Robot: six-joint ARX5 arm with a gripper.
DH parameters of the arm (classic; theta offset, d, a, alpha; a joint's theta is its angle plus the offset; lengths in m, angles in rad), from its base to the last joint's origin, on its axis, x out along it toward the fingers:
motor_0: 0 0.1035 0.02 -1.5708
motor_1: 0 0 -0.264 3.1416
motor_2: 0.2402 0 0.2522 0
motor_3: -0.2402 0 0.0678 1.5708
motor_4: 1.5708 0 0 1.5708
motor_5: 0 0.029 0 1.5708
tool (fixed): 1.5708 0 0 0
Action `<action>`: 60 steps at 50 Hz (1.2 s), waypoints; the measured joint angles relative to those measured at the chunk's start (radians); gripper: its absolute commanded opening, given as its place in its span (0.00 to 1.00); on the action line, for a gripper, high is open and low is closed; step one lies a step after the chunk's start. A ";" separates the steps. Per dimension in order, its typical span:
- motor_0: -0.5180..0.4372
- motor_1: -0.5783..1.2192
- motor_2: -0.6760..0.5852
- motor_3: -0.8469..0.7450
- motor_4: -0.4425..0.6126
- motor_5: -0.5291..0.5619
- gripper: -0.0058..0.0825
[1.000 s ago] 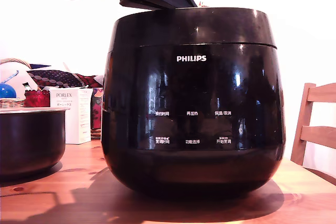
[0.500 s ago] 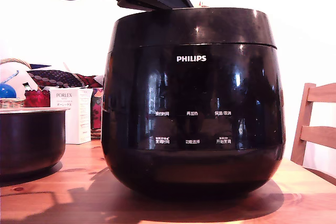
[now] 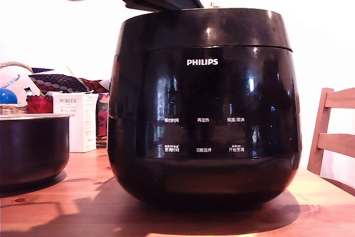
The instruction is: Open the rice cooker by pressing the large metal button on the top of its lid with medium force
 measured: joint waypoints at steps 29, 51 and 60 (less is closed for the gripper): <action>0.035 0.045 -0.052 0.316 0.004 -0.076 0.04; 0.064 0.040 -0.052 0.294 0.000 -0.076 0.04; 0.072 -0.004 -0.052 0.216 0.000 -0.076 0.04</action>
